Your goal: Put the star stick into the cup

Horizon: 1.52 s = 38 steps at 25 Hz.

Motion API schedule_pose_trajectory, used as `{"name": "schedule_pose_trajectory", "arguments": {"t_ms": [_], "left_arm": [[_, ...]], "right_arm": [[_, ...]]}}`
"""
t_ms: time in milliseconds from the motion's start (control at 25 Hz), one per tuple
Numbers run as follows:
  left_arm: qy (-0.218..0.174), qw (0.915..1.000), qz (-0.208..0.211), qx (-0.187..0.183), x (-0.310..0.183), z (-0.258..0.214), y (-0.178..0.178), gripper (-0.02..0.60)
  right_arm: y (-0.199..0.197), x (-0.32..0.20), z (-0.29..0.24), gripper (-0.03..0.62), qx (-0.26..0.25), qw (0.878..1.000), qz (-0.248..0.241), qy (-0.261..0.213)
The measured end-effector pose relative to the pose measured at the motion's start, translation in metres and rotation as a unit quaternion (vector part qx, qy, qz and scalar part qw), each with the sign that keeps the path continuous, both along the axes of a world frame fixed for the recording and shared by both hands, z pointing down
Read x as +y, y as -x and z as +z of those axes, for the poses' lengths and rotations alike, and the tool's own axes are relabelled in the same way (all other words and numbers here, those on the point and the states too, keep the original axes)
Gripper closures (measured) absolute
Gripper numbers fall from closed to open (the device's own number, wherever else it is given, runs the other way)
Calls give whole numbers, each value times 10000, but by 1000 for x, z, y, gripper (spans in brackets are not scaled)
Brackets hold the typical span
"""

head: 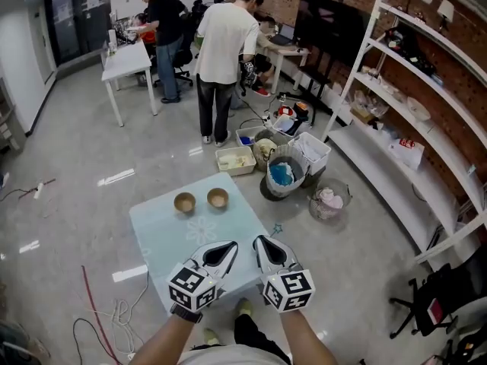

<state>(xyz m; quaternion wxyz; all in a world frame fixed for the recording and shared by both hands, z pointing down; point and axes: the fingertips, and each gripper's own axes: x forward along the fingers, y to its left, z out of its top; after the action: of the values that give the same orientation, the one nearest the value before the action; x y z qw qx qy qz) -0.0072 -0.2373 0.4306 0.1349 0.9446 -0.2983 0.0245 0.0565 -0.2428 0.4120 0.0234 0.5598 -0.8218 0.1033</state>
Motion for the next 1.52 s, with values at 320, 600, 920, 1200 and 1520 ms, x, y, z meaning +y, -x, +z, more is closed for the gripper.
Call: {"name": "schedule_pose_trajectory", "arguments": {"t_ms": [320,600,920,1200,1520], "left_arm": [[-175,9997,-123,129,12,-31,21,575],[-396,9986,-277,206,20,-60,32,575],[-497,9977,-392,261,26,-70,44,575],[-548,9973,-413,266,33,-73,50,575],[-566,9974,-385,236,37,-73,46,575]], "right_arm": [[7,17,-31,583,17,9997,68,-248],[12,31,-53,583,144,9987,137,-463],[19,38,-64,583,201,9979,146,-591],[24,47,-66,583,225,9977,133,-627],[23,49,-68,583,246,9975,121,-646]]}}
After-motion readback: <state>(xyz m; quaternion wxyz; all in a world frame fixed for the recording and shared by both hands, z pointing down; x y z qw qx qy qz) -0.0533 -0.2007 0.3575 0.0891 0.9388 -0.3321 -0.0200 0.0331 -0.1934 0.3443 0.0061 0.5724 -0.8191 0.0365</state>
